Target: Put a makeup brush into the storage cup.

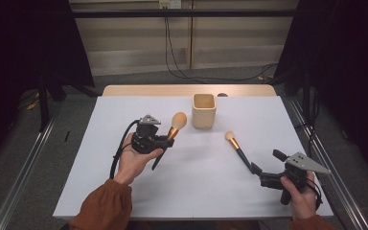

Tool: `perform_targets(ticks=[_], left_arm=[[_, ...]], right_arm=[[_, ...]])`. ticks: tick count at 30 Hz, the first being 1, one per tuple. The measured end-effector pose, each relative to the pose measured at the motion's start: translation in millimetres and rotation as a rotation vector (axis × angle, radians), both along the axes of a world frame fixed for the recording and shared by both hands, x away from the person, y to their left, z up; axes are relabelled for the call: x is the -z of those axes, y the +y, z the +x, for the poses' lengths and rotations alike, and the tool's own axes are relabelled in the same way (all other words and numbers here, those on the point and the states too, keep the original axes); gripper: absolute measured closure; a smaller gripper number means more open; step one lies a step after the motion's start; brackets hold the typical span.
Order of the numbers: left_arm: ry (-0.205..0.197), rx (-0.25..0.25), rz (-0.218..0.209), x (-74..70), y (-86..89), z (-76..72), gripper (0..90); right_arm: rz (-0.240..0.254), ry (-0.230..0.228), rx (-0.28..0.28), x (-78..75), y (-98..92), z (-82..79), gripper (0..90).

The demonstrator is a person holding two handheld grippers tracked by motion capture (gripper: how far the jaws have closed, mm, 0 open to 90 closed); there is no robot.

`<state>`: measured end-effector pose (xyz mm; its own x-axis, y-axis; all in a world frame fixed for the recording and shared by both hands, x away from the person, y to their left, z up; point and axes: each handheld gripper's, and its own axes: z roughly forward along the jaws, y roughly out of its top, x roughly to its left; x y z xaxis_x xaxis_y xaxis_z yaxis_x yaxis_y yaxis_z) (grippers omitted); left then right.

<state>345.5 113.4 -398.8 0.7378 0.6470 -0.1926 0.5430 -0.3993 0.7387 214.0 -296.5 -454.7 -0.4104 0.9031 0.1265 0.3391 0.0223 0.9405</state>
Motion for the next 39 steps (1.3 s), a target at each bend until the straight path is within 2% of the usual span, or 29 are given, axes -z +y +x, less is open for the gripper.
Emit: perform_targets(ticks=[2, 11, 18, 24, 28, 33, 39], left_arm=[[-0.017, -0.009, -0.023, -1.4, 0.8, 0.0, 71.5], [-0.101, -0.023, -0.055, -8.2, 0.3, 2.9, 71.5], [-0.142, -0.028, -0.094, -12.9, -3.7, 4.8, 71.5], [-0.195, -0.021, -0.124, -15.9, -6.0, 6.6, 71.5], [-0.208, -0.028, -0.154, -18.2, -7.5, 9.8, 71.5], [-0.253, -0.038, -0.21, -23.8, -10.0, 9.2, 71.5], [-0.291, -0.036, -0.25, -31.3, -13.8, 9.2, 71.4]], right_arm=[[0.0, 0.0, 0.0, 0.0, 0.0, 0.0, 0.0], [0.0, 0.001, 0.0, 0.0, 0.0, 0.2, 0.0], [0.001, 0.0, -0.001, 0.0, -0.1, 0.1, 0.0], [0.002, 0.0, 0.0, -0.1, -0.2, 0.0, 0.0], [0.001, 0.001, -0.002, 0.1, 0.0, 0.2, 0.0], [0.002, 0.0, -0.001, 0.0, -0.3, 0.2, 0.0], [0.003, -0.001, 0.0, -0.1, -0.2, -0.1, 0.0]])
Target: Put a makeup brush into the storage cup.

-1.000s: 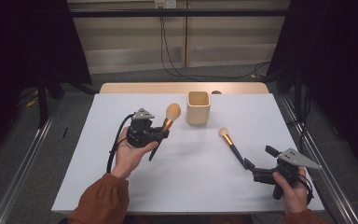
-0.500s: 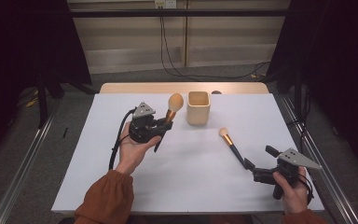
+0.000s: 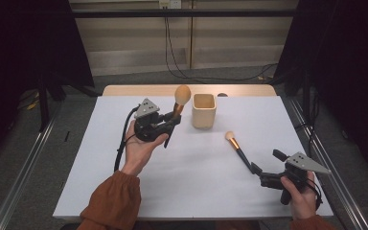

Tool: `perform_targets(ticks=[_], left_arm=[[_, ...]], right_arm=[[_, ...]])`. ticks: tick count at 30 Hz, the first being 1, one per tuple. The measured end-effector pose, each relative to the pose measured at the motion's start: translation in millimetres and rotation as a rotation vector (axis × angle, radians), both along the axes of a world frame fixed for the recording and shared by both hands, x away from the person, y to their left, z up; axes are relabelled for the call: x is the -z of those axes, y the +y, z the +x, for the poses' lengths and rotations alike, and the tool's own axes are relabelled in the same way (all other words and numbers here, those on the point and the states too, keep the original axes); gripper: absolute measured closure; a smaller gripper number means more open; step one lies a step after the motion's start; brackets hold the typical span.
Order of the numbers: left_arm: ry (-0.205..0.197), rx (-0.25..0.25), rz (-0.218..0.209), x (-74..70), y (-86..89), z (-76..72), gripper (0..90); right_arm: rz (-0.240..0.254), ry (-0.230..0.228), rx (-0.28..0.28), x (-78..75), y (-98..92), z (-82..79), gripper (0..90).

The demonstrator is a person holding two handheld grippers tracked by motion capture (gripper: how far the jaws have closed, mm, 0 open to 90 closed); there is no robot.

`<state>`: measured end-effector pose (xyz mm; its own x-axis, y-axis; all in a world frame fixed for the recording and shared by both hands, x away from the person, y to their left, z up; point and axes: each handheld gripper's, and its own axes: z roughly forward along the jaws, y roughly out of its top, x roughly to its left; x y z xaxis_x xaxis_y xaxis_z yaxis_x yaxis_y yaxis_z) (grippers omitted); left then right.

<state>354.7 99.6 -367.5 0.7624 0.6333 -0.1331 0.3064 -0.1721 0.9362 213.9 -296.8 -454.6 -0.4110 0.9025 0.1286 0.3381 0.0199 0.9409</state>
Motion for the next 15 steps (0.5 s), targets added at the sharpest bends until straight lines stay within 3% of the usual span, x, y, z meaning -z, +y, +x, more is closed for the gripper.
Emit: perform_targets(ticks=[15], left_arm=[[-0.053, -0.018, -0.065, -11.2, -10.6, 20.9, 71.4]], right_arm=[[0.001, 0.003, 0.001, 0.0, -0.4, -0.2, 0.0]])
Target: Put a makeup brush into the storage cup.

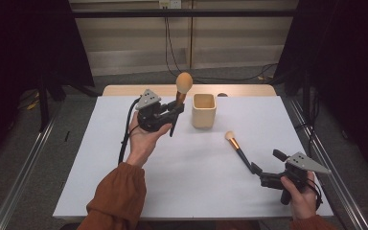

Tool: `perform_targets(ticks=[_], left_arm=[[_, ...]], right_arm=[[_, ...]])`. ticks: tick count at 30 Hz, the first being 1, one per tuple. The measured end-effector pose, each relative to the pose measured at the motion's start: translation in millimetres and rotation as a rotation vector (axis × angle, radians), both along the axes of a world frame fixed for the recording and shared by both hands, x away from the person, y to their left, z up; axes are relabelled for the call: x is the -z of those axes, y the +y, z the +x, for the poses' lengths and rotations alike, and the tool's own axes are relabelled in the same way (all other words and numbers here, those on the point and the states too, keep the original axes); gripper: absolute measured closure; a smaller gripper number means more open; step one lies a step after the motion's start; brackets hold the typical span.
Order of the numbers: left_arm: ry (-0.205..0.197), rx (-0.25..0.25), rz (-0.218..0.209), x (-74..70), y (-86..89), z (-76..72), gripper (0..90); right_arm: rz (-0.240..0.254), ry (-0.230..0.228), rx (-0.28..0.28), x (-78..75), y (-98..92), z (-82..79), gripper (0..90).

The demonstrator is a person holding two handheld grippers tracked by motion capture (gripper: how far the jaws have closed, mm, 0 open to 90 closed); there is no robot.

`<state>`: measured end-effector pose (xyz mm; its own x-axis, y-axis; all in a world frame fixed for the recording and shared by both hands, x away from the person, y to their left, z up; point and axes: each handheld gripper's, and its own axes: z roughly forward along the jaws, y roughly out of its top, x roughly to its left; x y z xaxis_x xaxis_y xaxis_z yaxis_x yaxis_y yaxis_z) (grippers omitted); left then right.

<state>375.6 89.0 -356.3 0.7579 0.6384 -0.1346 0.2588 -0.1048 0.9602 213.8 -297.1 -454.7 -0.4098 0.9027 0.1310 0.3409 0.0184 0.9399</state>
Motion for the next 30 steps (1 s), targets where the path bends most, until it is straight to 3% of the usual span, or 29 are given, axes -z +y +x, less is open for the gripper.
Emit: perform_targets(ticks=[12, 17, 30], left_arm=[[-0.004, -0.005, -0.026, -6.2, -13.0, 15.8, 71.5], [-0.021, -0.011, -0.026, -10.4, -19.8, 24.4, 71.5], [-0.015, 0.0, -0.029, -16.8, -33.9, 46.3, 71.5]], right_arm=[[0.0, -0.001, -0.002, 0.0, -0.1, -0.1, 0.0], [0.0, -0.003, -0.002, -0.1, -0.4, -0.3, 0.0], [0.002, -0.004, -0.002, 0.0, -1.2, -0.2, 0.0]])
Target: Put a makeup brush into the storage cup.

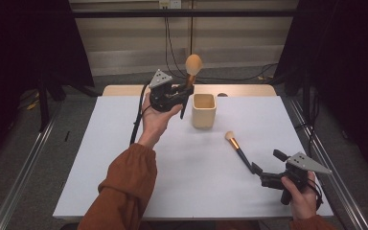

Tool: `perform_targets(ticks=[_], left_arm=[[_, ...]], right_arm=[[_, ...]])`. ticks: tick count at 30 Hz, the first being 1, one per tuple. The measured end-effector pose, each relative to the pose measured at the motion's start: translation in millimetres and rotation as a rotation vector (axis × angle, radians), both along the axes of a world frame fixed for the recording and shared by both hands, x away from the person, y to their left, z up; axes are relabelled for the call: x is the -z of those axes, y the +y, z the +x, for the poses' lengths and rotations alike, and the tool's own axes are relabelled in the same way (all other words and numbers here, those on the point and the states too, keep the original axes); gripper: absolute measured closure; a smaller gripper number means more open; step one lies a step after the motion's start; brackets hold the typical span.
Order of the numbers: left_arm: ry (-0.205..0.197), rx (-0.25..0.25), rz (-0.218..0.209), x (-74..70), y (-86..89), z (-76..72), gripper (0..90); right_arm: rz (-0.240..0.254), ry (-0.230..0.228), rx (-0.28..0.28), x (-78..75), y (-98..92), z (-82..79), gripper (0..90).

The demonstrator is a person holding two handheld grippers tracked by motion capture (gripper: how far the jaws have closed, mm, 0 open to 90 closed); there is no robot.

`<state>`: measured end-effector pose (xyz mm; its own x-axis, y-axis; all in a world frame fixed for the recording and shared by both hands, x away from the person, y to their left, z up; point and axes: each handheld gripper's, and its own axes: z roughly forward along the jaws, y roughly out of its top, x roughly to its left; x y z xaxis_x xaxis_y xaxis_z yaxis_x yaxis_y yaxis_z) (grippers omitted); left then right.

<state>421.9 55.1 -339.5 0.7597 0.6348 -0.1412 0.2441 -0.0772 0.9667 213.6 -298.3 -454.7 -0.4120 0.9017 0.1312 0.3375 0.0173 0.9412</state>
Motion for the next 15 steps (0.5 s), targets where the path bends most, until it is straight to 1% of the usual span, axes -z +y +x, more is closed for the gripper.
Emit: perform_targets(ticks=[8, 9, 11, 13, 15], left_arm=[[-0.013, 0.014, -0.007, -1.5, -17.0, 16.4, 71.5], [-0.013, 0.014, -0.007, -1.5, -17.0, 16.4, 71.5], [-0.009, 0.01, -0.013, -1.4, -21.0, 20.2, 71.5], [0.008, 0.008, -0.029, -1.0, -23.1, 24.6, 71.5], [0.001, 0.0, -0.015, -0.9, -25.8, 26.4, 71.5]], right_arm=[[0.006, 0.001, 0.002, -0.1, -0.7, -0.3, 0.0], [0.006, 0.001, 0.002, -0.1, -0.7, -0.3, 0.0], [0.008, -0.002, 0.003, 0.0, -0.7, -0.4, 0.0], [0.005, -0.003, 0.002, -0.1, -0.8, -0.6, 0.0], [0.007, -0.002, 0.002, -0.2, -0.8, -1.0, 0.0]])
